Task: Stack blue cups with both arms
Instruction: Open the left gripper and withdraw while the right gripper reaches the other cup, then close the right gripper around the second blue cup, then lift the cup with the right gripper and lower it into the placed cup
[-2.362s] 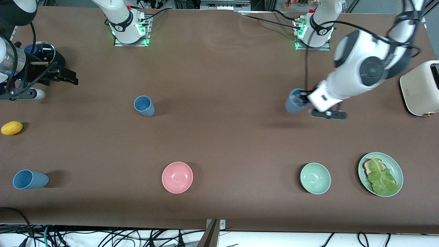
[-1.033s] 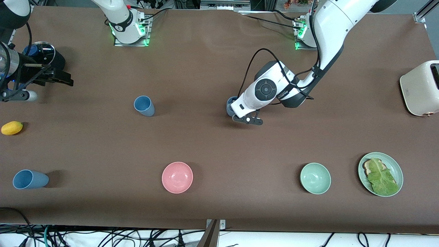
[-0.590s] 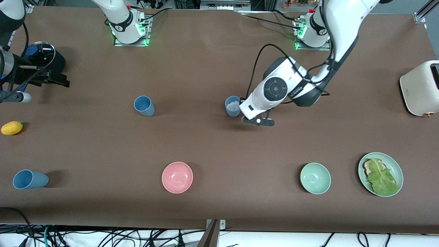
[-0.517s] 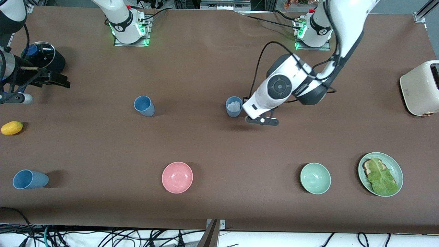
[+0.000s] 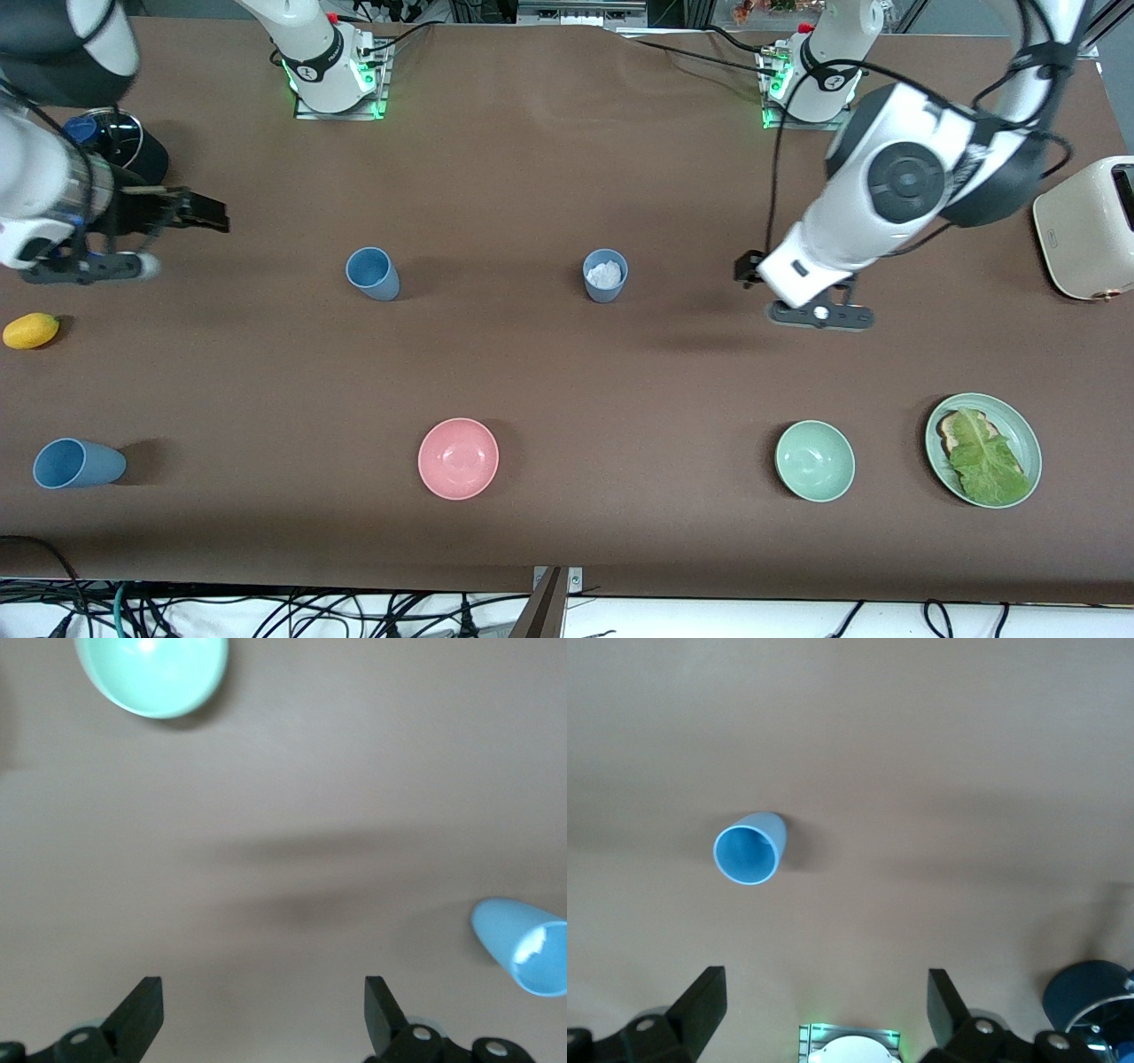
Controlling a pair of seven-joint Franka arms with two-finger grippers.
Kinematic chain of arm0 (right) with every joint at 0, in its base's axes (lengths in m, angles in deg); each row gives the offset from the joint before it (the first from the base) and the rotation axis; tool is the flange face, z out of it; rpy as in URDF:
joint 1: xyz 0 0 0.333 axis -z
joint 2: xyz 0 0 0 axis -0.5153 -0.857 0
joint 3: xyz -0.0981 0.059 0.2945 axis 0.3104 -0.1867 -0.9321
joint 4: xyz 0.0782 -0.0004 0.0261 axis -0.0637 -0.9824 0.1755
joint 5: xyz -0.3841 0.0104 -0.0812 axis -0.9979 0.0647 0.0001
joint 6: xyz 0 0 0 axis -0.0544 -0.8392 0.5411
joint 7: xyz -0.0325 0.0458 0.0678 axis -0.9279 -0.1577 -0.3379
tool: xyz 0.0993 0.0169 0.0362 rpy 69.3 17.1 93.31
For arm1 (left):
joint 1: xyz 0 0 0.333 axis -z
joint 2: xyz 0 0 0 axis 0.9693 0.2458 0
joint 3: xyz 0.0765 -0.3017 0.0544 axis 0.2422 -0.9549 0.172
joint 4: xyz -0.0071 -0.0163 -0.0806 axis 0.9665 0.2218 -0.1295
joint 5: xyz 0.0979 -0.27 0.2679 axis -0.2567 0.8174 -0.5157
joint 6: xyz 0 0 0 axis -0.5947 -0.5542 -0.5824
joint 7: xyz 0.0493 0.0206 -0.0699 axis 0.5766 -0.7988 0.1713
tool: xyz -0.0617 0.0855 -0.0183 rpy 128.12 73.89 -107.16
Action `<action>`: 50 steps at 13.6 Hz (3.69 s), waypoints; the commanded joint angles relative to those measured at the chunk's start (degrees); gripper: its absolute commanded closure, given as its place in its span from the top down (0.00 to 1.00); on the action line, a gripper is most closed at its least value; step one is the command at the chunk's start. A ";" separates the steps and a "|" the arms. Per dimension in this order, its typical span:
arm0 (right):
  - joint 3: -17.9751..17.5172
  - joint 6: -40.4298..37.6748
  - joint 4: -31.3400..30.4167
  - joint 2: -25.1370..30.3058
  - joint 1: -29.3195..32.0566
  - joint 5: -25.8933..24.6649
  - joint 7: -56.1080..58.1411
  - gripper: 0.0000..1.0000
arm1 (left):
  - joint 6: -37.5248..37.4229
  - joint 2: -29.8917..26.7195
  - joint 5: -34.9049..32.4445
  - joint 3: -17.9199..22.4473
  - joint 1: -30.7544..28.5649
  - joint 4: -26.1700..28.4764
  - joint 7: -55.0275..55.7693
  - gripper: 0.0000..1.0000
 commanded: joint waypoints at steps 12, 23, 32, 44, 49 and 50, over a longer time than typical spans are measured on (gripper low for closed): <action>-3.80 35.21 -17.22 -10.29 -1.48 2.54 0.89 1.00 | -12.18 -12.00 10.03 27.27 10.04 -11.01 -17.98 1.00; -5.12 41.02 -32.70 -2.92 -0.95 2.63 0.89 1.00 | -15.34 -13.06 5.81 33.63 19.57 -8.20 -19.23 1.00; -6.17 44.91 -36.41 -4.05 -1.13 2.63 0.63 0.69 | -18.42 -12.80 8.27 33.80 18.87 -8.11 -19.41 1.00; -9.34 32.02 -20.98 -5.36 -1.04 3.50 -6.48 0.00 | -19.12 -12.71 8.27 33.63 18.96 -8.28 -18.88 1.00; -9.25 25.67 -10.50 -8.18 -7.08 11.86 -19.01 0.00 | -19.39 -12.71 8.27 33.72 18.96 -8.37 -18.88 1.00; -9.25 23.83 -7.09 -9.84 -9.54 11.86 -23.76 0.00 | -19.82 -12.71 8.27 33.72 18.96 -8.46 -18.80 1.00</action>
